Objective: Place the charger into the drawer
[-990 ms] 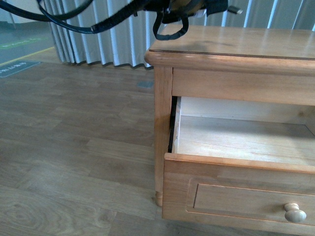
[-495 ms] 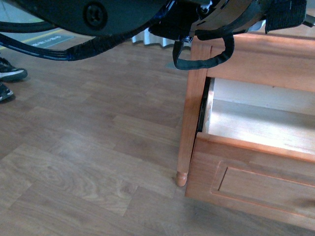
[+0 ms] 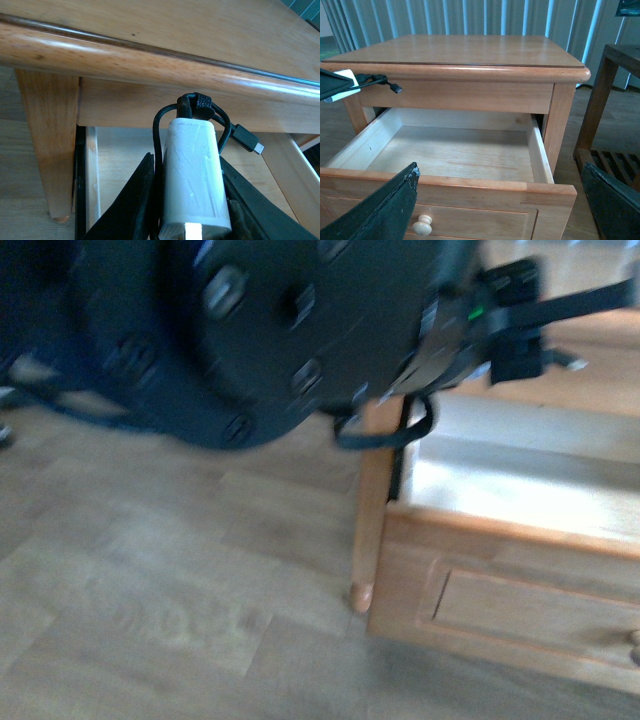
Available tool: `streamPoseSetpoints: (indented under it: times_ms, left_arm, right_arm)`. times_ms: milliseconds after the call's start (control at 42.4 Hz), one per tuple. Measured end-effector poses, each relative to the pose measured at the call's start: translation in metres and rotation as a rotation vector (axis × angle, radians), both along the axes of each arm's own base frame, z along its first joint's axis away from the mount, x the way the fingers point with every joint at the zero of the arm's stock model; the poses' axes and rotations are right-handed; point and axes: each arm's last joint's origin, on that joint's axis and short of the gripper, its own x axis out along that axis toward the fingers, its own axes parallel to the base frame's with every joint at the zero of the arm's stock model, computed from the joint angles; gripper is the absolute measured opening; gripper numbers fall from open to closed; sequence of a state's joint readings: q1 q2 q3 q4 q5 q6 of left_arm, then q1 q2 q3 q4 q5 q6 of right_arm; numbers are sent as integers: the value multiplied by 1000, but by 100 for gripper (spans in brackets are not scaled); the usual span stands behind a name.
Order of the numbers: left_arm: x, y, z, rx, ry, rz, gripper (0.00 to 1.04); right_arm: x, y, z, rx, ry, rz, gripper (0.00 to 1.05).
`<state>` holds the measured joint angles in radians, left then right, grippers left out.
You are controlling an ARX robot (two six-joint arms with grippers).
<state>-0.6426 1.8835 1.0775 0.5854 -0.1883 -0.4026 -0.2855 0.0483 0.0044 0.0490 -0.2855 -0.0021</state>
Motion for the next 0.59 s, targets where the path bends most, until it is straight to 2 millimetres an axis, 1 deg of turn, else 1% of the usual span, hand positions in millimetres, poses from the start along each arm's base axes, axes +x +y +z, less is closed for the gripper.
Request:
streamPoseSetpoints:
  times_ms: [94, 212, 330, 589]
  left_arm:
    - [0, 2, -1, -14, 3, 13, 30]
    - [0, 0, -2, -21, 10, -13, 30]
    - [2, -6, -11, -10, 43, -55, 30]
    - [13, -14, -32, 13, 99, -54, 30]
  right_arm:
    - [0, 0, 0, 0, 0, 0, 96]
    - [0, 0, 0, 0, -1, 0, 96]
    - [0, 0, 0, 0, -1, 0, 96]
    - [0, 0, 0, 0, -1, 0, 96]
